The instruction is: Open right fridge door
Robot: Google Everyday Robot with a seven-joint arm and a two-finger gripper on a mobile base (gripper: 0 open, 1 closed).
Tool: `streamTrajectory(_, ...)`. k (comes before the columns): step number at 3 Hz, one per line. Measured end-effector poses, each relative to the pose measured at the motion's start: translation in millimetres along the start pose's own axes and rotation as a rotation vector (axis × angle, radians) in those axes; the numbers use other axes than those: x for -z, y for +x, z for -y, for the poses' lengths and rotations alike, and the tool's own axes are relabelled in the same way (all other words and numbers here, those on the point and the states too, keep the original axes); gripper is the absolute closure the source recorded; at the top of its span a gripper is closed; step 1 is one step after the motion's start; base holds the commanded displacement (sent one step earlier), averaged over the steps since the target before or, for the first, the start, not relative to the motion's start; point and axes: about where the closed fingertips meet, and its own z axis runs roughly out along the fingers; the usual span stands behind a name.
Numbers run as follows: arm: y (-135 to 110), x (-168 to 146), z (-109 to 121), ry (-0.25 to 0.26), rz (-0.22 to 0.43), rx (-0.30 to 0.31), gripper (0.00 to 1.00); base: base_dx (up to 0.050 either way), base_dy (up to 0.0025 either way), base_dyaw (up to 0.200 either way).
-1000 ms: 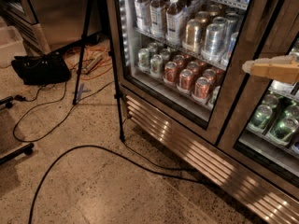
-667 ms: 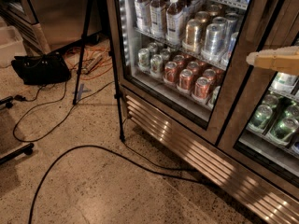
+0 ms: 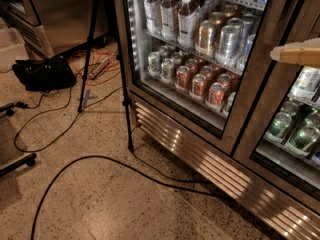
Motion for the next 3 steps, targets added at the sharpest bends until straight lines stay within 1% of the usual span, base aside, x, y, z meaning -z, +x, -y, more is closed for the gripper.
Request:
streamTrajectory(1, 5.8, -3.3, 4.8, -0.019, 0.012, -0.066, 0.00, 0.000, 0.00000, 0.000)
streamTrajectory(2, 9.1, -3.3, -0.1, -0.031, 0.013, -0.086, 0.00, 0.000, 0.00000, 0.000)
streamTrajectory(3, 9.1, -3.2, -0.3, -0.032, 0.013, -0.086, 0.00, 0.000, 0.00000, 0.000)
